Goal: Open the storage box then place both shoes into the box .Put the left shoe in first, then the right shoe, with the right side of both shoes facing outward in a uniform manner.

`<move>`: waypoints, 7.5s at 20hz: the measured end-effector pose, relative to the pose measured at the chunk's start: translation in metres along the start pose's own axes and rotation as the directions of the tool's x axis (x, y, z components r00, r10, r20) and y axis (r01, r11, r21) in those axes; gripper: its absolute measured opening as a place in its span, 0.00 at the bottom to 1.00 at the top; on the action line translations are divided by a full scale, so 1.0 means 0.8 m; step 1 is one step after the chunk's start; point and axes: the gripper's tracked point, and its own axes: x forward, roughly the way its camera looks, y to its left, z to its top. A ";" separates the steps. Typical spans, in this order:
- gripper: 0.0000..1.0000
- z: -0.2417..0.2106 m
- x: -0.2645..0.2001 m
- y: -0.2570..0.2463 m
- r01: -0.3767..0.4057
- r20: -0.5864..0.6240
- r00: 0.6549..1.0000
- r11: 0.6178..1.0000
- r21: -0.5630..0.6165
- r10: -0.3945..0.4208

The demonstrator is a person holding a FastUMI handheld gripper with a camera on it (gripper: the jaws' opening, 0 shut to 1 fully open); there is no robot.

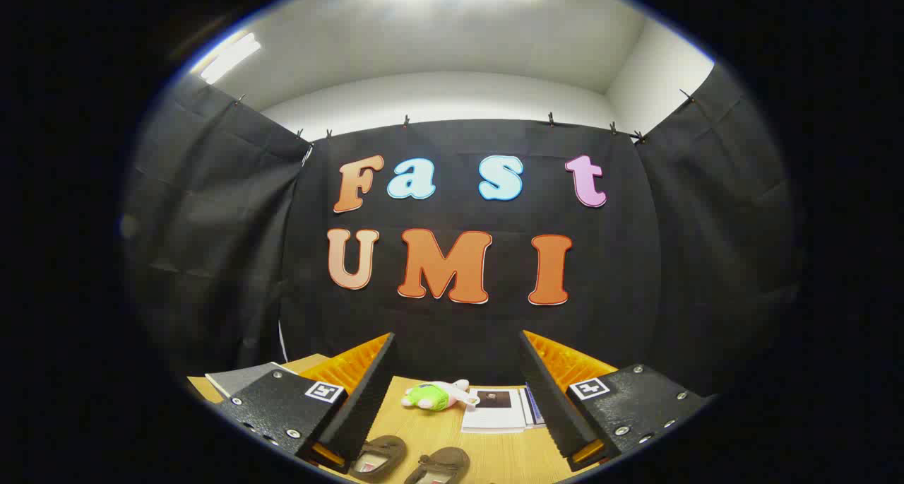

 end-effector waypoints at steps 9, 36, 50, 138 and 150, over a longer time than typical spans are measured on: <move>1.00 -0.004 -0.004 -0.004 -0.011 -0.014 1.000 1.000 0.014 0.011; 1.00 -0.113 0.026 0.093 -0.210 -0.161 0.958 0.964 0.161 0.236; 0.98 -0.273 0.039 0.273 -0.343 -0.446 0.690 0.801 0.491 0.569; 0.86 -0.202 0.045 0.586 -0.394 -0.331 0.468 0.529 0.752 0.819; 0.97 -0.272 0.034 0.355 -0.261 -0.583 0.657 0.870 0.419 0.478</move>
